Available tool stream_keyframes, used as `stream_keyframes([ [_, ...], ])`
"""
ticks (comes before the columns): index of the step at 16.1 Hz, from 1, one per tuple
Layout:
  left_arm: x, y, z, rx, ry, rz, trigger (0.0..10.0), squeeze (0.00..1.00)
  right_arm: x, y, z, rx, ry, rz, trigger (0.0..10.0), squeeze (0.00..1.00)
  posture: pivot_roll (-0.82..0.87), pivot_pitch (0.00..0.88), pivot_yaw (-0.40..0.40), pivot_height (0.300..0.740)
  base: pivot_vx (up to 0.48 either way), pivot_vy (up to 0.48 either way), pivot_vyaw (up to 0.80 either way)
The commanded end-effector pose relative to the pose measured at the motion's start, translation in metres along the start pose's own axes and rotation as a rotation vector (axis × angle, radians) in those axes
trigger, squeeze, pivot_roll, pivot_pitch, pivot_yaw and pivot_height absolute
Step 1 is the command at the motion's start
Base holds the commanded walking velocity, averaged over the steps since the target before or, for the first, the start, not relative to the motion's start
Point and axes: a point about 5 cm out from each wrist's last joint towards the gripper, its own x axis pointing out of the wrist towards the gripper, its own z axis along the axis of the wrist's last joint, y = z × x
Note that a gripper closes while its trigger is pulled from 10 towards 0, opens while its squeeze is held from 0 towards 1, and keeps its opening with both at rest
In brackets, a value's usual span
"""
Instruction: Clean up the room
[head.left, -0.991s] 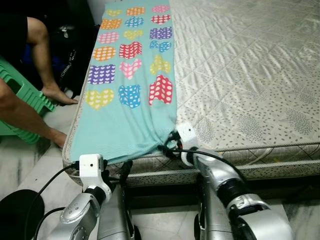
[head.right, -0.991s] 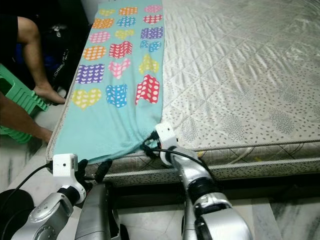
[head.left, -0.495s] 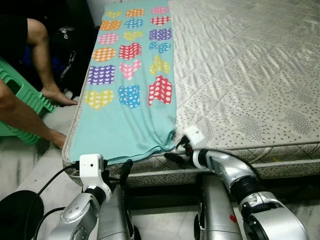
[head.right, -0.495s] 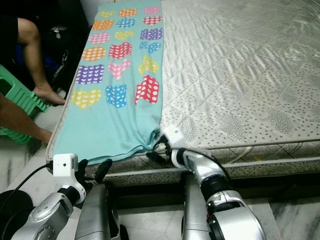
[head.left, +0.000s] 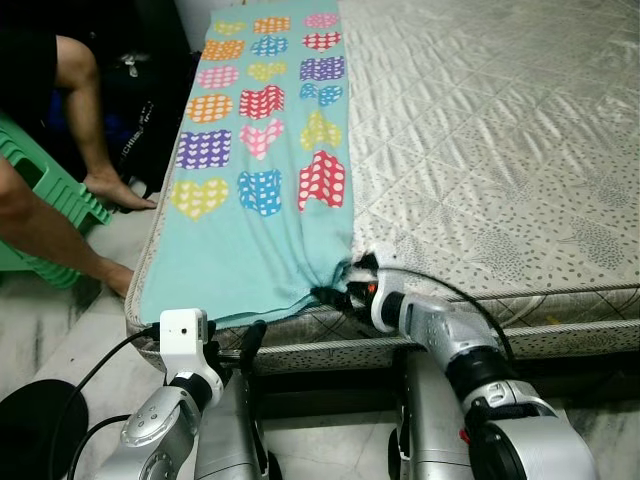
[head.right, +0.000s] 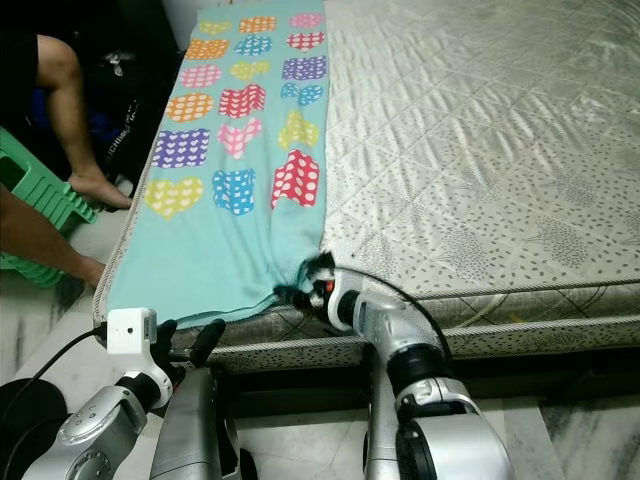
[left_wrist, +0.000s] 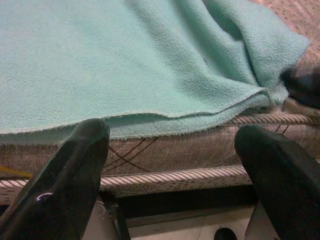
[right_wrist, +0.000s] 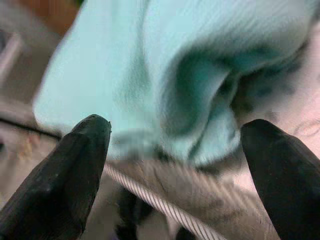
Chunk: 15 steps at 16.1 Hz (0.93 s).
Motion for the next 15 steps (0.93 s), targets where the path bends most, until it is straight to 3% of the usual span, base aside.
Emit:
stream_keyframes([
  [1, -0.001, 0.005, -0.004, 0.004, 0.028, 0.007, 10.0, 0.0, 0.002, 0.006, 0.014, 0.014, -0.063, 0.001, 10.0, 0.0, 0.01, 0.084, 0.118, 0.5, 0.0, 0.0, 0.0],
  [2, -0.001, 0.005, -0.004, 0.003, 0.03, 0.007, 10.0, 0.0, 0.001, 0.004, 0.024, 0.069, -0.153, -0.02, 10.0, 0.0, 0.01, 0.082, 0.118, 0.5, 0.0, 0.0, 0.0],
  [5, -0.001, 0.005, -0.005, 0.001, 0.033, 0.006, 10.0, 0.0, 0.0, 0.002, 0.022, 0.084, -0.198, -0.092, 10.0, 0.0, 0.01, 0.08, 0.117, 0.5, 0.0, 0.0, 0.0],
  [9, -0.001, 0.005, -0.006, 0.002, 0.04, 0.003, 10.0, 0.0, 0.005, 0.004, 0.006, -0.026, -0.12, -0.217, 10.0, 0.0, 0.01, 0.078, 0.116, 0.5, 0.0, 0.0, 0.0],
  [14, 0.0, 0.005, -0.007, 0.004, 0.052, 0.0, 10.0, 0.0, 0.014, 0.021, -0.024, -0.05, -0.043, -0.255, 10.0, 0.0, 0.01, 0.078, 0.118, 0.5, 0.0, 0.0, 0.0],
  [15, 0.0, 0.005, -0.007, 0.004, 0.053, 0.0, 10.0, 0.0, 0.015, 0.024, -0.027, -0.044, -0.041, -0.254, 9.1, 0.0, 0.01, 0.079, 0.119, 0.5, 0.0, 0.0, 0.0],
])
